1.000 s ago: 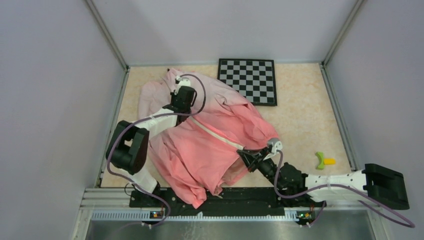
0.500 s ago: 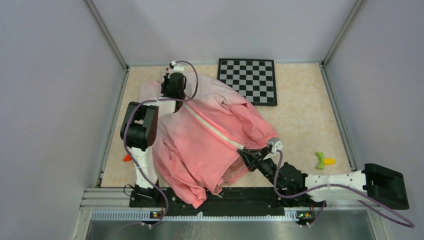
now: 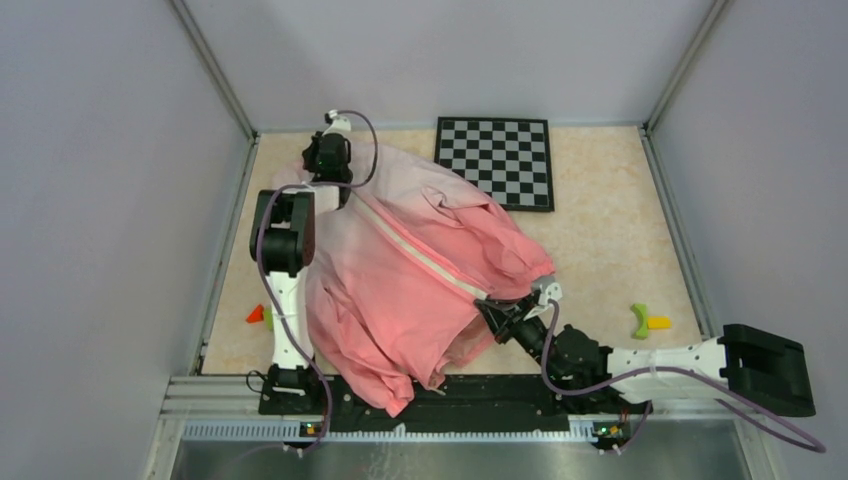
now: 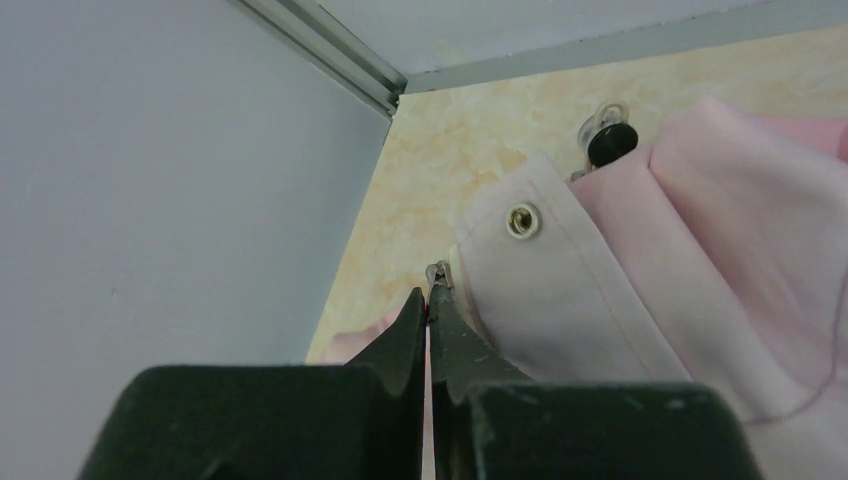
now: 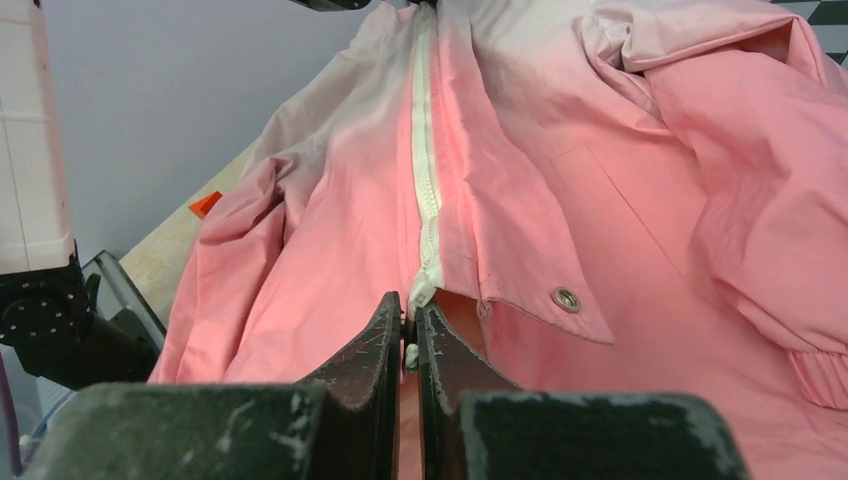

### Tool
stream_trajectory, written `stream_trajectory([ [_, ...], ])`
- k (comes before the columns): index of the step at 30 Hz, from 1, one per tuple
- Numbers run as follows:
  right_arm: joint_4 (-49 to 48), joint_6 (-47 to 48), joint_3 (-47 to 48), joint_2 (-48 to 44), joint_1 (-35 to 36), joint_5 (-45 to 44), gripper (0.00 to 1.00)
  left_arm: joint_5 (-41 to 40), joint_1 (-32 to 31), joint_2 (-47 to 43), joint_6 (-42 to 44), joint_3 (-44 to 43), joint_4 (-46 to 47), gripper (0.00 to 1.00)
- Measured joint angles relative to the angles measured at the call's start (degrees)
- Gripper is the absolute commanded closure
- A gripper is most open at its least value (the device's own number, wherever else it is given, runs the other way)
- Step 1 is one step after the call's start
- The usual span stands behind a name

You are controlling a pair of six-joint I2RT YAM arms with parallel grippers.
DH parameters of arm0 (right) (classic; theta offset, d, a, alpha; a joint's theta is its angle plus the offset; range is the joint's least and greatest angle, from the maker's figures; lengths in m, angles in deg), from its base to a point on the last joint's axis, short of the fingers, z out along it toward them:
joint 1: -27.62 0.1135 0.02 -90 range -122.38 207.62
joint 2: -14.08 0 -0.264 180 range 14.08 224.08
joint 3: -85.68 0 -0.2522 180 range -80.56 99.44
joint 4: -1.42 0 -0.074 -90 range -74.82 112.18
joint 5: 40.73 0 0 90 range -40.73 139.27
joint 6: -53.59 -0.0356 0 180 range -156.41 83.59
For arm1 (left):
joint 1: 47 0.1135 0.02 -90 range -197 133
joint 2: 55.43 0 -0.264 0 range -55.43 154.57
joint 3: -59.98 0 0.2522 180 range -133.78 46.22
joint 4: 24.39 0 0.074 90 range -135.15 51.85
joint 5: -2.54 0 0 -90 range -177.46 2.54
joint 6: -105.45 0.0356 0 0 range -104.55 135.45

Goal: Zip up the jacket

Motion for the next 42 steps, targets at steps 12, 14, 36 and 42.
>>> stream_trajectory([
  [12,1.11,-0.52,0.02,0.63,-0.37,-0.74,1.00,2.36,0.31,5.90,3.78,-6.67,0.57,1.00],
  [14,1.03,-0.44,0.02,1.73,-0.37,-0.68,0.97,2.60,0.24,5.95,3.76,-6.71,-0.09,0.84],
  [36,48.81,-6.43,20.35,-8.26,-2.21,-6.62,0.12,35.63,1.79,-29.44,-37.22,-0.94,-38.23,0.01],
  [42,62.71,-3.10,32.44,-8.74,-2.38,-9.11,0.11,62.64,1.68,-43.85,-48.35,8.28,-39.65,0.01],
])
